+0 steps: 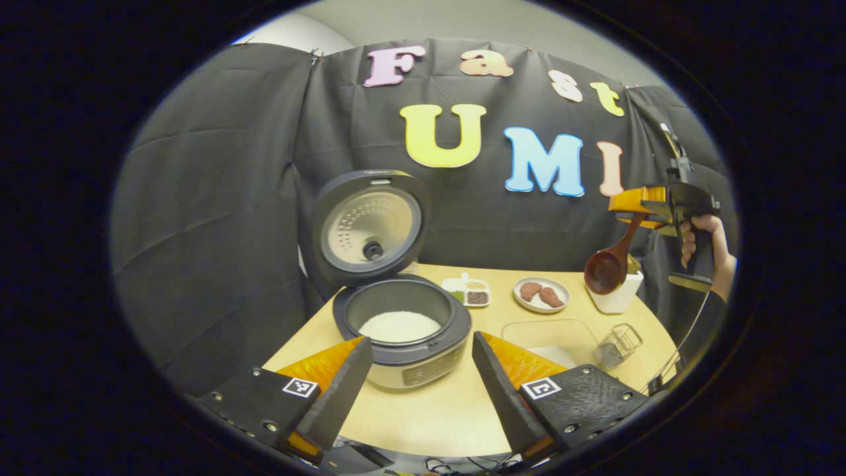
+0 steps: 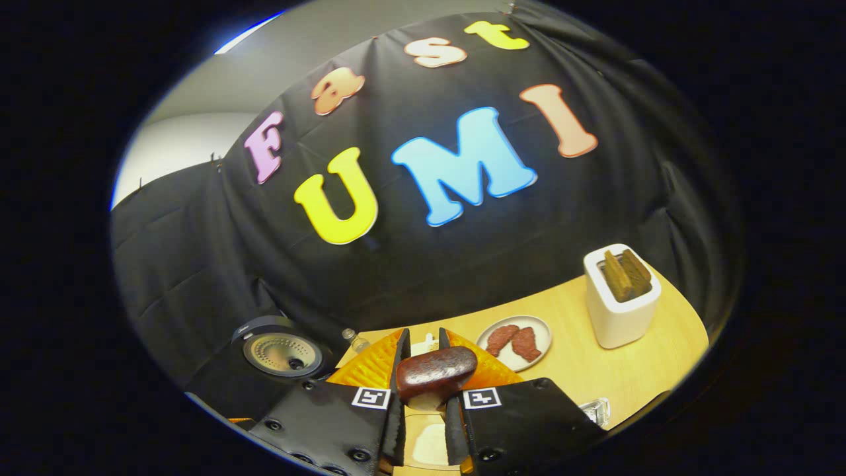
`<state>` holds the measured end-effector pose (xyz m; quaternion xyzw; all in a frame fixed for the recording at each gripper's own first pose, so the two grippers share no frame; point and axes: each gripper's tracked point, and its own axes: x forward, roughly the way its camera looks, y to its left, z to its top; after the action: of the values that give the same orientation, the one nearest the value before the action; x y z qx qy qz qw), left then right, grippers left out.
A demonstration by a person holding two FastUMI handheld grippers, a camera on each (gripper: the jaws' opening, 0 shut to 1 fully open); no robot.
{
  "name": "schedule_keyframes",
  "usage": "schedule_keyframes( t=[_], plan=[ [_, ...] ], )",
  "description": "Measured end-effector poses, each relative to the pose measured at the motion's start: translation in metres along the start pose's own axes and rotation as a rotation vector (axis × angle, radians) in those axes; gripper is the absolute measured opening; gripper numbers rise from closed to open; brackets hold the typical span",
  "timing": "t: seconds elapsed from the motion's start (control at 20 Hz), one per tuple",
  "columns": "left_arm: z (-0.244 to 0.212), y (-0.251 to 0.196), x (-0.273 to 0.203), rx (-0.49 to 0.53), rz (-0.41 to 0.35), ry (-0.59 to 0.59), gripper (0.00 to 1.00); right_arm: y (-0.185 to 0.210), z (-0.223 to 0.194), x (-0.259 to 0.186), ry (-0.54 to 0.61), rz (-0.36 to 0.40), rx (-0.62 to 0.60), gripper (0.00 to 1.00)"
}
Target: Close the left gripper, press the button to open the rice cooker; take a wooden spoon from the chopstick holder with the right hand, scoop a spoonful of rice and pour it into the rice cooker, then put the wooden spoon back into the chopstick holder.
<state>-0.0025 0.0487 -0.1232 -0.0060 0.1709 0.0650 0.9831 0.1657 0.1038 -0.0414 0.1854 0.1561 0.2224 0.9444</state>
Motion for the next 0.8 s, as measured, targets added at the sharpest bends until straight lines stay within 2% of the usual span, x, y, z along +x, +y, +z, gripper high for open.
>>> schedule_keyframes(
  t=[0.15,0.2,0.25,0.3,0.45,0.55,0.6,0.65,0.7,0.8],
  plan=[
    [0.003,-0.024,0.001,0.034,-0.025,0.013,0.96,-0.062,0.001,-0.016,-0.008,-0.091,0.054,0.25],
    [0.004,-0.03,0.0,0.038,-0.027,0.015,0.93,-0.081,-0.001,-0.019,-0.006,-0.117,0.08,0.25],
    [0.006,-0.036,-0.001,0.025,-0.027,0.022,0.96,-0.098,-0.004,-0.024,-0.001,-0.14,0.109,0.25],
    [0.009,-0.044,-0.003,-0.006,-0.031,0.025,0.93,-0.114,-0.008,-0.026,0.005,-0.159,0.138,0.26],
    [0.018,-0.056,-0.008,-0.097,-0.016,0.023,0.96,-0.153,-0.03,-0.028,0.04,-0.201,0.195,0.26],
    [0.019,-0.059,-0.013,-0.118,0.01,0.025,0.96,-0.172,-0.044,-0.027,0.059,-0.223,0.214,0.26],
    [0.019,-0.06,-0.016,-0.116,0.021,0.027,0.93,-0.178,-0.049,-0.026,0.065,-0.225,0.228,0.22],
    [0.017,-0.061,-0.022,-0.108,0.035,0.031,0.93,-0.184,-0.056,-0.025,0.075,-0.226,0.245,0.26],
    [0.015,-0.061,-0.026,-0.098,0.05,0.035,0.96,-0.19,-0.062,-0.024,0.089,-0.227,0.258,0.26],
    [0.007,-0.06,-0.028,-0.086,0.079,0.05,0.96,-0.198,-0.075,-0.019,0.114,-0.233,0.271,0.26]
  ],
)
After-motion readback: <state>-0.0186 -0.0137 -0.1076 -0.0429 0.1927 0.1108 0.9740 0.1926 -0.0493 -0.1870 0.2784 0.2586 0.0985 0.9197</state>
